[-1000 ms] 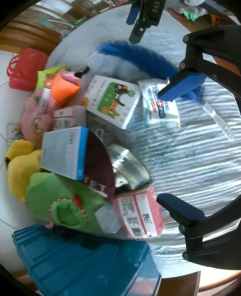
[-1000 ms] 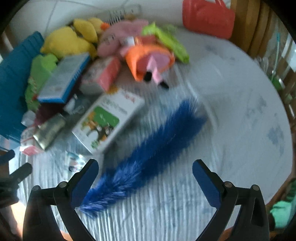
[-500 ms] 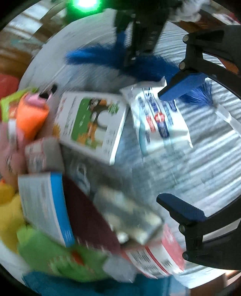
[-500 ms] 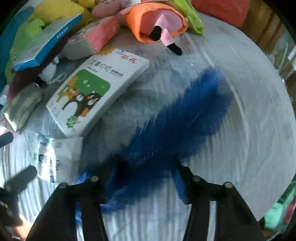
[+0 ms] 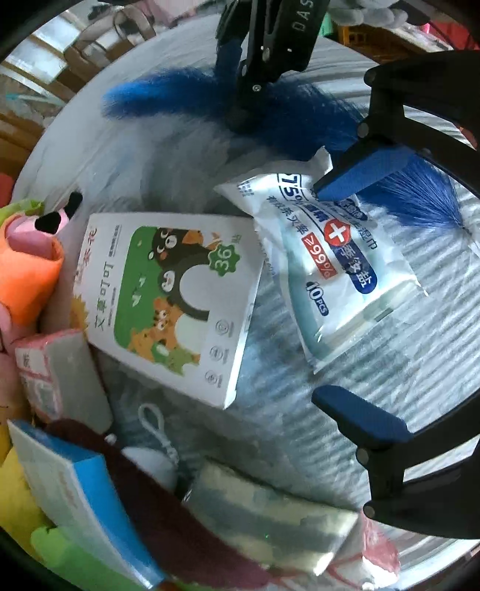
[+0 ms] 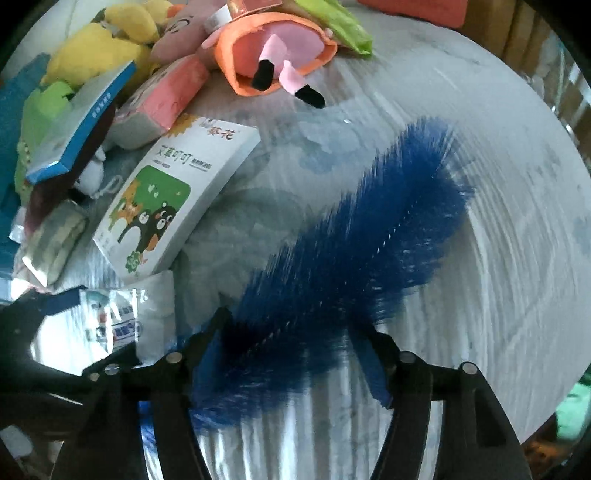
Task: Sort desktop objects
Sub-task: 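Grasp the white wet-wipe packet with the left tool while the right grasps the blue bristle brush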
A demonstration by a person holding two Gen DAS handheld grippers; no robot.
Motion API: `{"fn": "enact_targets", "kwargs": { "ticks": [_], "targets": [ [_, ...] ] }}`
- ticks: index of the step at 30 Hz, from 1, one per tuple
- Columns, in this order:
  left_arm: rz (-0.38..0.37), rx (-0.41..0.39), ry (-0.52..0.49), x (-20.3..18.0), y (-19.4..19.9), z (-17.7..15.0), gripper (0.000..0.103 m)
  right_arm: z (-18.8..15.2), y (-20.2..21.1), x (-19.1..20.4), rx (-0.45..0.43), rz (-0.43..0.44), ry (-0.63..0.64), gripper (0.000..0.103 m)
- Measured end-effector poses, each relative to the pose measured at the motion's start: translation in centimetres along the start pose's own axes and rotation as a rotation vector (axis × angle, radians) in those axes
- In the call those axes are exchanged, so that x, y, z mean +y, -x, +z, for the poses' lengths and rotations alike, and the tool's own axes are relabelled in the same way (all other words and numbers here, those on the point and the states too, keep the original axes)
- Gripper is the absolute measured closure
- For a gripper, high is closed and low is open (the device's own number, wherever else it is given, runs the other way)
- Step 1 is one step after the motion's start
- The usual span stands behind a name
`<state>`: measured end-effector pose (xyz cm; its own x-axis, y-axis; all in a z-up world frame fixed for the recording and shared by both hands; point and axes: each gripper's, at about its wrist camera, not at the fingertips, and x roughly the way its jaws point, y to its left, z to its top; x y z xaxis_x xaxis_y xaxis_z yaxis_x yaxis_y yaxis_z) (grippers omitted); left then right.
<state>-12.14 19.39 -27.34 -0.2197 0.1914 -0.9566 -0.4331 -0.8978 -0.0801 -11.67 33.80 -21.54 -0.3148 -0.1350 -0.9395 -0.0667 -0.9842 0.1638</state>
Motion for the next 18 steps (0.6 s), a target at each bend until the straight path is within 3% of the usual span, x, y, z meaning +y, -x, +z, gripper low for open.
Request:
{"fn": "enact_targets", "kwargs": {
  "ticks": [1, 2, 7, 10, 14, 18],
  "targets": [
    [0.003, -0.016, -0.015, -0.1, 0.1, -0.2, 0.008, -0.2, 0.3, 0.0, -0.011, -0.002, -0.009, 0.037],
    [0.005, -0.031, -0.031, -0.2, 0.3, -0.4, 0.021, -0.6, 0.6, 0.0, -0.021, -0.006, -0.025, 0.034],
    [-0.035, -0.040, -0.137, -0.2, 1.4, -0.2, 0.049, -3.0, 2.8, 0.5, -0.069, -0.036, -0.137, 0.030],
    [-0.053, -0.044, -0.235, 0.3, 1.6, -0.1, 0.050, -4.4, 4.5, 3.4, -0.091, -0.071, -0.228, 0.031],
    [-0.063, -0.042, -0.358, 1.4, 2.5, -0.5, 0.052, -6.2, 4.7, 6.8, -0.099, -0.097, -0.367, 0.049],
    [-0.080, -0.050, -0.429, 3.4, 3.7, -0.9, 0.052, -6.2, 3.6, 10.7, -0.090, -0.105, -0.451, 0.049]
  ]
}}
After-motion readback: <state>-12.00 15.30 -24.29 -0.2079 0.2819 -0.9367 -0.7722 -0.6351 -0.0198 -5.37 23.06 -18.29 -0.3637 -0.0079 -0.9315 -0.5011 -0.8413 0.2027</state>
